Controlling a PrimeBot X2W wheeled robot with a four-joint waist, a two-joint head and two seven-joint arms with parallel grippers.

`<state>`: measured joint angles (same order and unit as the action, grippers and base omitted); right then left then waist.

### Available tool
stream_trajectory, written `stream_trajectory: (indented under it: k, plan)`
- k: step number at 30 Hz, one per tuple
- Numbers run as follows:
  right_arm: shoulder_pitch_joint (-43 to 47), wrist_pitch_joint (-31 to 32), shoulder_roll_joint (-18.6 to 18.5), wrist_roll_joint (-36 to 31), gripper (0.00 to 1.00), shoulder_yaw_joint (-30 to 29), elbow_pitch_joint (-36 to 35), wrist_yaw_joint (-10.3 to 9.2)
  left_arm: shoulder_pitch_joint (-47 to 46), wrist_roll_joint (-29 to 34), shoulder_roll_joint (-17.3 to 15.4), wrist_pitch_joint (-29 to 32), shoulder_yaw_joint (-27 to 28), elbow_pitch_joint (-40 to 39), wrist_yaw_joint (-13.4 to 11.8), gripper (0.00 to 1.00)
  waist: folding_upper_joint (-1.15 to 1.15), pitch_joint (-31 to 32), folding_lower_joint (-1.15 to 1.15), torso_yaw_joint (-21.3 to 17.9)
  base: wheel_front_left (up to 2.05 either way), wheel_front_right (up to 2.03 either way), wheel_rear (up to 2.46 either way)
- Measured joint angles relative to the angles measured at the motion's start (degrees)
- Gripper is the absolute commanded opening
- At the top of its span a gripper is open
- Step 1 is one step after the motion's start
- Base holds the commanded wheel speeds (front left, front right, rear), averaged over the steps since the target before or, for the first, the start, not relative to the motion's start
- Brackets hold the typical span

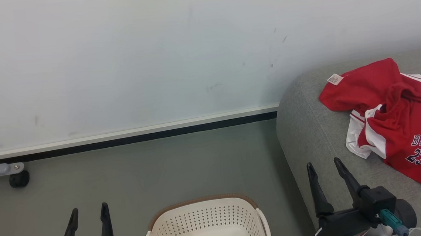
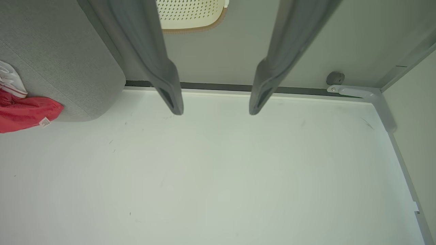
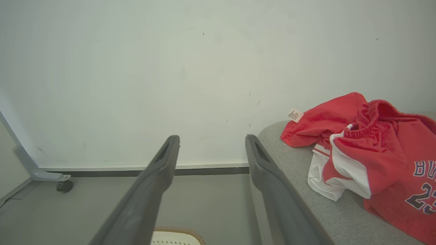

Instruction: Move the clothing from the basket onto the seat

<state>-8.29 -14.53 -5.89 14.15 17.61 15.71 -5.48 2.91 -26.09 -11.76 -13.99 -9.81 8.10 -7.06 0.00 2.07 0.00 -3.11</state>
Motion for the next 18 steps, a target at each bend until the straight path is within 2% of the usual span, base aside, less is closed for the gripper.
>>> stream_trajectory:
  k: [13, 14, 18]
  plan:
    - [1.69, 0.00, -0.15, -0.04, 1.00, -0.90, -2.61, -0.42, 0.79, 1.51, 0.19, -0.25, 1.01, -1.16, -0.01, 1.00, 0.00, -0.44, 0.00, -0.03, 0.00, 0.00, 0.00]
    - [1.84, 0.00, -0.15, -0.04, 0.00, -0.93, -2.67, -0.49, 0.91, 1.58, 0.18, -0.25, 1.20, -1.15, -0.01, 0.00, 0.00, -0.47, 0.00, 0.00, 0.00, 0.00, 0.00]
    - [3.42, 0.34, 0.22, -0.03, 0.00, -0.56, -0.40, -0.55, 1.76, 1.47, 1.14, -0.22, 0.81, 1.10, 0.01, 0.00, 0.00, -0.49, 0.00, 0.01, 0.00, 0.00, 0.00]
